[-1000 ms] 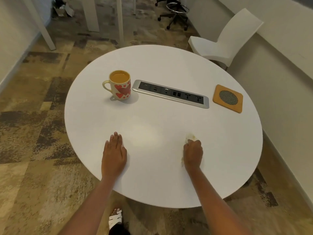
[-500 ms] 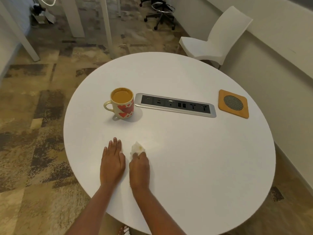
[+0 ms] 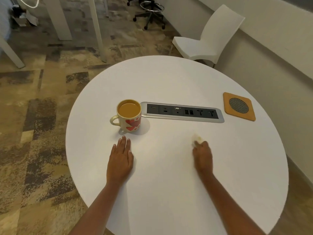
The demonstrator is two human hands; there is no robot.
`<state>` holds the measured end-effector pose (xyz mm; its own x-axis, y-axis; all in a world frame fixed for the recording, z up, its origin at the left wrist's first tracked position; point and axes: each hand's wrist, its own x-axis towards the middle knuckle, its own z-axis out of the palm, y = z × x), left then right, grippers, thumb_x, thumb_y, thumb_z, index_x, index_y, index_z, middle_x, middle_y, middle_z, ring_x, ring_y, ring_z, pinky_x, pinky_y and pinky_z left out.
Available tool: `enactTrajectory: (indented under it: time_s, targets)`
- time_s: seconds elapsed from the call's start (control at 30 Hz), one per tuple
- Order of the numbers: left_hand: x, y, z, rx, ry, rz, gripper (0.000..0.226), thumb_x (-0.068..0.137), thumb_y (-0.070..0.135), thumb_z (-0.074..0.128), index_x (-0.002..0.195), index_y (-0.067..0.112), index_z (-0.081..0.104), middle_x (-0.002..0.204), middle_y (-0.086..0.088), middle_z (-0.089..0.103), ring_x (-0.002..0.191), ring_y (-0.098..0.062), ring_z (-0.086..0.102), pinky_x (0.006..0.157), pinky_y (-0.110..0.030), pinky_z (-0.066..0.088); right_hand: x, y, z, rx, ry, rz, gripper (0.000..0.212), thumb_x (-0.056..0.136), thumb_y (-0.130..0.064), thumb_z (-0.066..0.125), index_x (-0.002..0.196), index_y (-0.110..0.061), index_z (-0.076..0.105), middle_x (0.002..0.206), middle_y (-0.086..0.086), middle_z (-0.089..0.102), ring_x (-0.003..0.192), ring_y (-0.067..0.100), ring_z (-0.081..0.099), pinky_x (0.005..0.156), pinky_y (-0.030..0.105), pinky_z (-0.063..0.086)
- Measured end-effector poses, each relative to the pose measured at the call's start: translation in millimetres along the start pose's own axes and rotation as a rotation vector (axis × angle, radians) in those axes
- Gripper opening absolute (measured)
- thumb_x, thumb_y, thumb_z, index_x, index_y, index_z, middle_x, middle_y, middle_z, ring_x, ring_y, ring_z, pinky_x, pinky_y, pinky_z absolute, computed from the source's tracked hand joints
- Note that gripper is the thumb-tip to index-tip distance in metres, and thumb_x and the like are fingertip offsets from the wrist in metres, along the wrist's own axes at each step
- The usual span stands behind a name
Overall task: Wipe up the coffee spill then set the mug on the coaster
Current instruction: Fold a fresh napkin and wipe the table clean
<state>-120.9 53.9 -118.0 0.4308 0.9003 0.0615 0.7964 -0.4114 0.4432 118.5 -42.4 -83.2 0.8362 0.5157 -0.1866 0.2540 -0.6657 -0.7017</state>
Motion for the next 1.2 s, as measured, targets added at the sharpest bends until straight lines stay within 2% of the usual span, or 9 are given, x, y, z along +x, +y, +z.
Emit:
enactTrajectory:
  time_s: [0.13, 0.23, 0.43, 0.63, 0.77, 0.83, 0.93, 1.1, 1.2]
  targets:
    - [3, -1, 1, -0.019, -0.004, -0.004, 0.063, 0.086, 0.032, 0.007, 0.136, 0.005, 0.036, 0.146, -0.013, 0.036, 0.137, -0.026, 0.030, 0.113, -0.034, 0.014, 24, -10, -3, -0.067, 0.143, 0.066, 0.025, 0.095, -0.013, 0.041, 0.107, 0.008, 0.047, 0.108, 0.027, 0.059, 0.102, 0.042, 0.056, 0.083, 0.042, 0.045]
    - [2, -1, 0, 0.011, -0.009, -0.006, 0.059, 0.088, 0.028, 0.011, 0.133, 0.003, 0.040, 0.142, -0.015, 0.041, 0.134, -0.028, 0.036, 0.111, -0.037, 0.017, 28, -28, 16, -0.010, 0.150, 0.073, 0.025, 0.096, -0.011, 0.038, 0.110, 0.008, 0.046, 0.113, 0.028, 0.058, 0.105, 0.041, 0.055, 0.086, 0.043, 0.044]
    - [2, -1, -1, 0.028, -0.016, -0.013, 0.052, 0.088, 0.022, 0.020, 0.129, 0.001, 0.046, 0.135, -0.018, 0.050, 0.126, -0.032, 0.046, 0.108, -0.029, 0.013, -17, -74, 77, 0.037, -0.103, -0.081, 0.028, 0.097, -0.017, 0.037, 0.108, 0.006, 0.049, 0.112, 0.028, 0.058, 0.105, 0.039, 0.054, 0.083, 0.038, 0.039]
    - [3, 1, -1, 0.122, -0.005, -0.001, 0.051, 0.087, 0.022, 0.024, 0.126, 0.000, 0.049, 0.131, -0.018, 0.054, 0.122, -0.032, 0.050, 0.108, -0.034, 0.021, -82, -89, 95, 0.155, -0.375, -0.069, 0.028, 0.097, -0.030, 0.037, 0.106, -0.008, 0.052, 0.110, 0.011, 0.058, 0.102, 0.027, 0.055, 0.079, 0.027, 0.035]
    - [2, 2, -1, 0.175, 0.023, 0.005, 0.052, 0.086, 0.023, 0.024, 0.127, 0.001, 0.047, 0.133, -0.018, 0.052, 0.123, -0.032, 0.049, 0.109, -0.035, 0.022, -88, -75, 77, 0.053, -0.563, -0.172, 0.024, 0.094, -0.040, 0.039, 0.086, -0.018, 0.046, 0.093, 0.001, 0.052, 0.085, 0.018, 0.050, 0.075, 0.027, 0.034]
    - [1, 5, -2, 0.186, 0.025, 0.002, 0.052, 0.084, 0.022, 0.025, 0.126, 0.000, 0.049, 0.132, -0.019, 0.053, 0.120, -0.034, 0.052, 0.105, -0.040, 0.036, -83, -64, 63, -0.012, -0.606, -0.225, 0.027, 0.094, -0.041, 0.038, 0.082, -0.018, 0.041, 0.090, 0.001, 0.049, 0.083, 0.018, 0.048, 0.074, 0.028, 0.034]
    - [-1, 12, -1, 0.180, 0.012, -0.034, 0.052, 0.083, 0.020, 0.026, 0.123, -0.003, 0.050, 0.129, -0.022, 0.054, 0.117, -0.037, 0.053, 0.095, -0.053, 0.042, -73, -45, 40, -0.039, -0.576, -0.262, 0.029, 0.094, -0.043, 0.038, 0.077, -0.020, 0.038, 0.088, 0.000, 0.048, 0.081, 0.019, 0.047, 0.074, 0.029, 0.034]
    - [-9, 35, 10, 0.173, 0.004, -0.066, 0.051, 0.083, 0.019, 0.026, 0.120, -0.005, 0.052, 0.126, -0.024, 0.056, 0.116, -0.040, 0.054, 0.092, -0.054, 0.044, -48, -5, 0, -0.106, -0.459, -0.311, 0.031, 0.094, -0.043, 0.040, 0.068, -0.027, 0.035, 0.074, -0.006, 0.041, 0.067, 0.009, 0.044, 0.068, 0.029, 0.033]
    - [-15, 57, 22, 0.170, 0.015, -0.031, 0.050, 0.084, 0.019, 0.026, 0.121, -0.003, 0.052, 0.126, -0.023, 0.057, 0.115, -0.038, 0.055, 0.096, -0.047, 0.044, -26, 20, -26, -0.215, -0.425, -0.361, 0.027, 0.094, -0.040, 0.036, 0.096, -0.022, 0.055, 0.074, -0.014, 0.040, 0.073, 0.014, 0.042, 0.072, 0.025, 0.033]
